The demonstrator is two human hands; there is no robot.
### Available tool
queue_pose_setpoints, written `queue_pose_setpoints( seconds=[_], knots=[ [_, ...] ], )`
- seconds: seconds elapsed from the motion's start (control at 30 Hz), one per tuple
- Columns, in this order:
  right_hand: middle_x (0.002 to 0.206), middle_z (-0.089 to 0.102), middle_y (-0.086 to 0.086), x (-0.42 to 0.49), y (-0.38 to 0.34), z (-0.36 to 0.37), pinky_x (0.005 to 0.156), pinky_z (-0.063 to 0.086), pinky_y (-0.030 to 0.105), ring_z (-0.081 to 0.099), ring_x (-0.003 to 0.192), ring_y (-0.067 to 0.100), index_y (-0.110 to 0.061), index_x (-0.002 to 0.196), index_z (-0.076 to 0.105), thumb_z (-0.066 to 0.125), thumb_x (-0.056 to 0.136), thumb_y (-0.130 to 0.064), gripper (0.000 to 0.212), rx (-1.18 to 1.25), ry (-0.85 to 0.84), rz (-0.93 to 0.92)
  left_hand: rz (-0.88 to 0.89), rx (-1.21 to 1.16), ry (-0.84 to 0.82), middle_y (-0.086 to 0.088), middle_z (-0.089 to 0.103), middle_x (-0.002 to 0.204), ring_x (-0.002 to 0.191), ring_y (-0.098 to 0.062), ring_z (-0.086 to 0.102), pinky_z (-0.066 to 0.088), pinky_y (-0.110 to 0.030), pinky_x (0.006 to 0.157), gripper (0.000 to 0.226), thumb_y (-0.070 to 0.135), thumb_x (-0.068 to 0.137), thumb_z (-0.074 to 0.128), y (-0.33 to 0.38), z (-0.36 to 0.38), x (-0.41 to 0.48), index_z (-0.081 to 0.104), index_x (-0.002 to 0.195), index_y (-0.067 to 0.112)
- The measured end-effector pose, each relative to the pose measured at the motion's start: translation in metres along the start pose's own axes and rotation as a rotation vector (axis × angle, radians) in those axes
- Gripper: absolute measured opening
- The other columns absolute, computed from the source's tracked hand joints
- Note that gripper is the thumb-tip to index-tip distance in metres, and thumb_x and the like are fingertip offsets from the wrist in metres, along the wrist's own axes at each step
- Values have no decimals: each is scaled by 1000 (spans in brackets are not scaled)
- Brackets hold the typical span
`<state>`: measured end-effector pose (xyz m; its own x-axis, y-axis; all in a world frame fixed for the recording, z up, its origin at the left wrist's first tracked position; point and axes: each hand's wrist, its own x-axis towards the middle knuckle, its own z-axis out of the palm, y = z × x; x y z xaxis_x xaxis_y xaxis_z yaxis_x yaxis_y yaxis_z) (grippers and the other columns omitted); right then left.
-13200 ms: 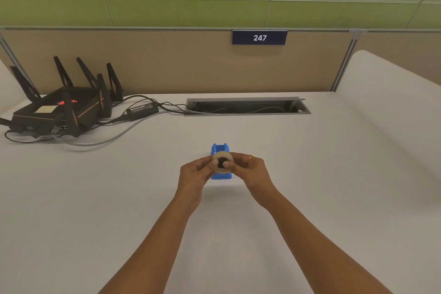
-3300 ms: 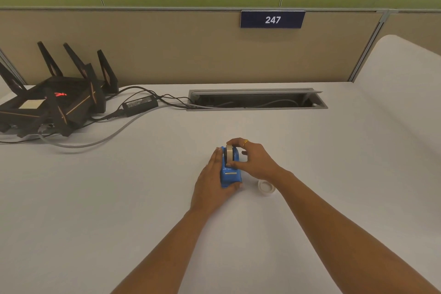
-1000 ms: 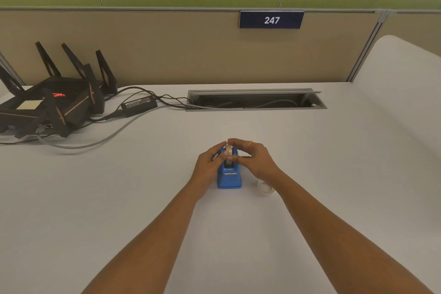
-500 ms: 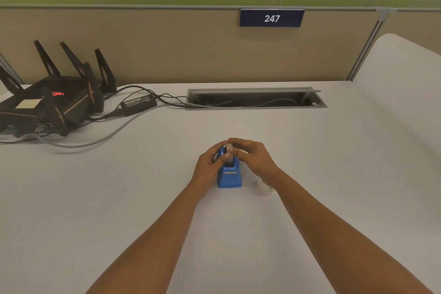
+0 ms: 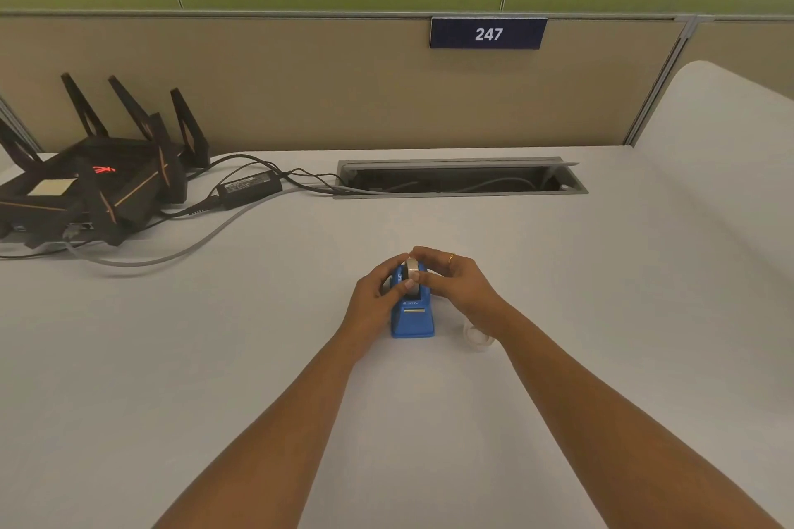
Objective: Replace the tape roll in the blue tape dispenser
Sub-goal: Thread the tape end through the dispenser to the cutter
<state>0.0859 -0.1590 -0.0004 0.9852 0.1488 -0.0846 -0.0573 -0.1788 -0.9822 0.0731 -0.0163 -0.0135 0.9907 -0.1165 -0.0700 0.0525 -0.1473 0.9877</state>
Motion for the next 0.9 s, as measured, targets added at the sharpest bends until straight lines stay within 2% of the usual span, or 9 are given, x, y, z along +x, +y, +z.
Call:
queue_pose_setpoints(
  seconds=[0.07,0.1,0.23,0.37,0.5,0.6,0.67,0.8,0.9],
  knots=[
    [114,62,-2,-1,-1,3,78,52,16,58,100,8,-14,124,55,60,86,-22,39,57,17,12,0,0,-1,-7,49,137,125,-23,47,40,-43,107,45,19,87,55,0,0,-1,44,131,19],
    [112,62,-2,0,-1,4,77,52,16,59,99,9,-13,123,56,60,87,-24,38,71,35,15,0,4,2,-7,49,137,125,-23,47,40,-44,107,46,20,87,56,-1,0,-1,44,131,19],
    [114,64,3,1,-1,7,91,48,26,59,104,14,-12,120,59,61,86,-22,35,48,88,-2,-1,14,7,-8,49,138,126,-26,47,40,-46,107,47,19,86,56,-2,0,0,44,132,18],
    [110,61,-3,0,-3,3,79,47,11,55,105,10,-12,120,57,62,85,-17,36,8,44,-22,2,11,4,-8,49,137,125,-25,47,39,-46,107,47,17,86,57,-2,0,-1,44,131,19],
    [113,57,-7,1,-1,2,91,39,20,50,108,6,-14,123,55,64,83,-14,41,-26,24,-21,14,18,1,-8,50,136,124,-25,48,40,-47,107,47,16,85,59,-3,-1,0,46,129,21],
    [113,59,-5,1,-1,3,78,47,9,53,107,8,-14,123,55,64,83,-16,41,20,23,-6,16,11,2,-8,51,135,123,-26,49,40,-48,106,46,14,84,59,-3,-1,0,47,128,21],
    [112,62,-2,1,-1,5,72,51,11,56,106,12,-15,121,57,64,84,-20,38,70,47,11,22,2,0,-8,52,134,123,-25,48,40,-48,106,44,14,84,59,-2,-1,-1,47,126,22],
    [116,64,5,2,-1,6,90,48,26,58,110,18,-12,118,59,65,83,-17,35,44,84,-5,38,-9,-21,-6,51,133,123,-19,47,39,-46,107,41,12,83,60,-2,-2,-2,48,121,25],
    [113,63,1,0,-4,5,90,42,24,56,106,14,-12,119,58,64,84,-17,36,-4,68,-17,30,-27,-33,-5,50,134,126,-21,45,39,-46,108,43,13,83,60,-2,-3,-1,46,122,26]
  ],
)
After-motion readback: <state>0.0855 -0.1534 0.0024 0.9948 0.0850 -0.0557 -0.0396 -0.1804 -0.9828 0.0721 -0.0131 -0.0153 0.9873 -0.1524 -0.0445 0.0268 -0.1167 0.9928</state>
